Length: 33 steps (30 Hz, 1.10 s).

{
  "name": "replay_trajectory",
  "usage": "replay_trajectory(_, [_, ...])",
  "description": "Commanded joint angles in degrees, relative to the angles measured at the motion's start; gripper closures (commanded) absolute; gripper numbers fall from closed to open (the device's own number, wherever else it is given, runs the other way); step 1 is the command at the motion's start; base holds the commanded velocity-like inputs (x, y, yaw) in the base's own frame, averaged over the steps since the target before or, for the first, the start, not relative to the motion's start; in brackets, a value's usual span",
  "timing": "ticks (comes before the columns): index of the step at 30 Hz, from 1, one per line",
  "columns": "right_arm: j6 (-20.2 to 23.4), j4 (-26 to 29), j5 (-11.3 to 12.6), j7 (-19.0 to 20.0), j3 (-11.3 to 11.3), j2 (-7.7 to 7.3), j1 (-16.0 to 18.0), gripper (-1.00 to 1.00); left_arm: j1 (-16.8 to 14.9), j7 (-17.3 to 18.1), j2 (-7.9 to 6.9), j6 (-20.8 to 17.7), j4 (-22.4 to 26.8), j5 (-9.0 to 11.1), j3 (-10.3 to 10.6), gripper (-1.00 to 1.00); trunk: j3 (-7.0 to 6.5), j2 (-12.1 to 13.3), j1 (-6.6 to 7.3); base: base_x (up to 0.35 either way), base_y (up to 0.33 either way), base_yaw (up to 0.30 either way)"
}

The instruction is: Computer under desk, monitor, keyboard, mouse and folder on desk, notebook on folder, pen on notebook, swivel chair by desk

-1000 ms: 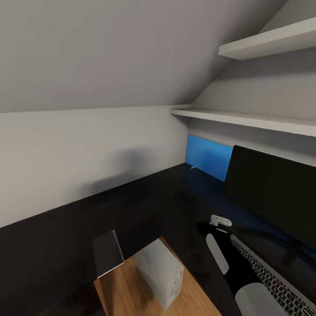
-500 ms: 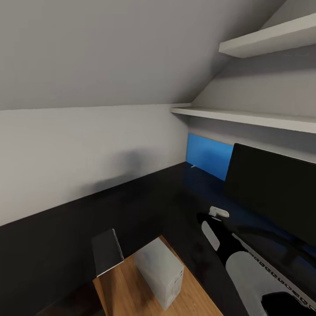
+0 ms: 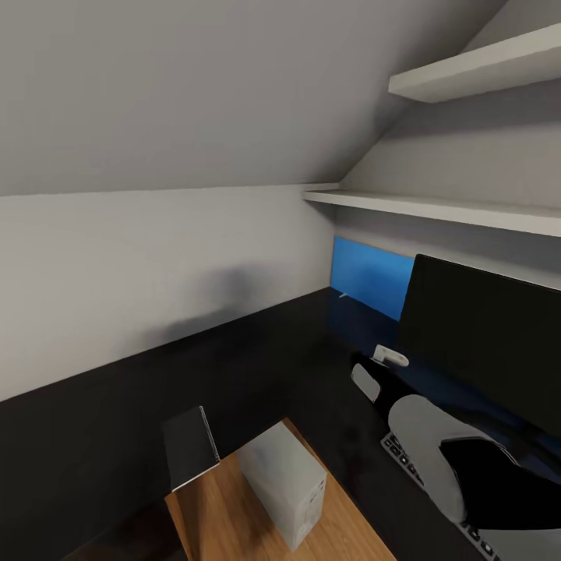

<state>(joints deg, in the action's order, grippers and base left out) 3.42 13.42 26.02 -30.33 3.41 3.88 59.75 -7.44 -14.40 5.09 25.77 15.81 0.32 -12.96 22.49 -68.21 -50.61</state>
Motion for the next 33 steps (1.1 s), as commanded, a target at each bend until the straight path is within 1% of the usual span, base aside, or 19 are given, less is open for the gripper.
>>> replay_trajectory(1, [-0.1, -0.41, 0.91, -1.16, -0.28, 0.39, 0.06, 1.0, -0.03, -0.2, 0.01, 0.16, -0.02, 0.03, 0.04, -1.0, 0.06, -0.04, 0.0, 0.0, 0.0, 0.0])
replay_trajectory(5, [-2.15, -2.23, 2.08, -2.24, -1.16, 1.21, 0.09, 1.0, -0.03, -0.19, 0.01, 0.16, -0.01, 0.03, 0.04, -1.0, 0.06, -0.04, 0.0, 0.0, 0.0, 0.0])
replay_trajectory(6, [-4.56, -4.58, 2.36, -2.8, -1.29, 2.09, 0.1, 1.0, -0.03, -0.19, 0.01, 0.16, 0.0, 0.03, 0.04, -1.0, 0.06, -0.04, 0.0, 0.0, 0.0, 0.0])
replay_trajectory(7, [-5.93, -5.47, 2.43, -3.54, -1.33, 2.63, 0.1, 1.0, -0.03, -0.19, 0.01, 0.16, 0.01, 0.03, 0.04, -1.0, 0.06, -0.04, 0.0, 0.0, 0.0, 0.0])
replay_trajectory(9, [-8.13, -6.47, 2.45, -6.41, -1.36, 3.55, 0.1, 1.0, -0.03, -0.19, 0.01, 0.16, 0.01, 0.03, 0.04, -1.0, 0.06, -0.04, 0.0, 0.0, 0.0, 0.0])
replay_trajectory(13, [-9.36, -7.0, 2.46, -9.48, -1.38, 4.37, 0.1, 1.0, -0.03, -0.19, 0.01, 0.16, 0.01, 0.08, 0.04, -1.0, 0.06, -0.04, 0.0, 0.0, 0.0, 0.0])
replay_trajectory(18, [-9.76, -7.22, 2.39, -11.67, -1.39, 4.68, 0.07, 1.0, -0.03, -0.19, 0.01, 0.16, 0.01, 0.11, 0.04, -1.0, 0.06, -0.04, 0.0, 0.0, 0.0, 0.0])
replay_trajectory(22, [-9.87, -7.27, 2.39, -15.25, -1.39, 4.73, 0.04, 1.0, -0.03, -0.19, 0.01, 0.16, 0.01, 0.12, 0.04, -1.0, 0.06, -0.04, 0.0, 0.0, 0.0, 0.0])
replay_trajectory(33, [-9.84, -7.27, 2.38, -15.89, -1.39, 4.72, 0.04, 1.0, -0.03, -0.19, 0.01, 0.17, 0.01, 0.12, 0.04, -1.0, 0.06, -0.04, 0.0, 0.0, 0.0, 0.0])
